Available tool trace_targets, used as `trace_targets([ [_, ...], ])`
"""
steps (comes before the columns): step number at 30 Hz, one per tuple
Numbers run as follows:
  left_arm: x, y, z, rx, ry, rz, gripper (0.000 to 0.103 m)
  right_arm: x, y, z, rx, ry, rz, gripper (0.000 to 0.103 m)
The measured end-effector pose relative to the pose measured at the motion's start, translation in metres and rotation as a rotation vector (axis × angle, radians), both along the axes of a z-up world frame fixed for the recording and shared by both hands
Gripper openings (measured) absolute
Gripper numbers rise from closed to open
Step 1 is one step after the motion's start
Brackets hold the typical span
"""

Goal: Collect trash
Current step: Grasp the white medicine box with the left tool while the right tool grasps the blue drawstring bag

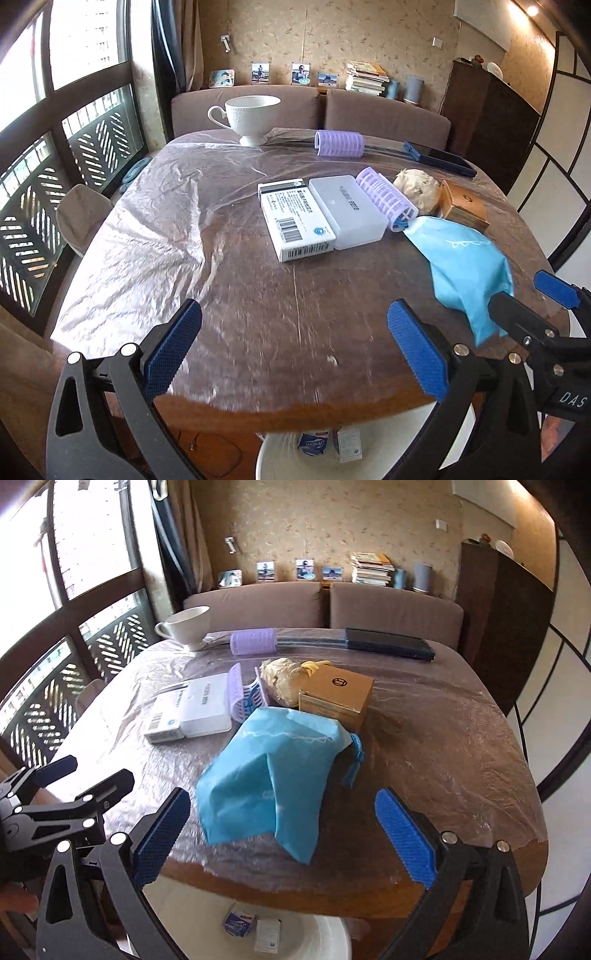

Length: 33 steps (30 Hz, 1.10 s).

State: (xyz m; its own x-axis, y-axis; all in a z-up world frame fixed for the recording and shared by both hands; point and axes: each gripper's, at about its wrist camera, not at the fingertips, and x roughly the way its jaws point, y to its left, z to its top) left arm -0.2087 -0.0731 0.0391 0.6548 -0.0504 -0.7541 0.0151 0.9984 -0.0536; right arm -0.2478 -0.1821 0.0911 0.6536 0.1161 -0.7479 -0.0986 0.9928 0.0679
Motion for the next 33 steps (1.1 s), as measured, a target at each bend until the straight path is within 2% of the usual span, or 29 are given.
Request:
trace_targets([
  [3, 0.019, 0.006, -0.006, -0.012, 0.005, -0.020, 0.101, 0.011, 0.002, -0.004, 0.005, 0.007, -0.049, 0.099],
  [9, 0.051, 0.007, -0.017, 0.019, 0.010, -0.037, 0.101, 0.028, 0.010, -0.017, -0.002, 0.030, -0.100, 0.099],
  [17, 0.076, 0.007, -0.031, 0.028, 0.037, 0.002, 0.101, 0.043, 0.019, -0.025, -0.087, 0.035, -0.081, 0.099],
  [22, 0.084, 0.014, -0.031, 0.067, 0.028, 0.046, 0.101, 0.053, 0.014, -0.030, -0.079, 0.050, -0.084, 0.099],
  [24, 0.087, 0.016, -0.031, 0.063, 0.028, 0.048, 0.101, 0.055, 0.014, -0.033, -0.067, 0.062, -0.075, 0.099],
  [27, 0.092, 0.012, -0.030, 0.105, 0.011, 0.036, 0.101, 0.058, 0.017, -0.038, -0.056, 0.077, -0.066, 0.099],
  [31, 0.100, 0.008, -0.029, 0.090, 0.019, 0.008, 0.089, 0.057, 0.018, -0.045, -0.039, 0.092, -0.064, 0.096],
  [33, 0.103, 0.005, -0.031, 0.098, 0.048, -0.014, 0.073, 0.058, 0.015, -0.047, -0.013, 0.106, -0.059, 0.087],
])
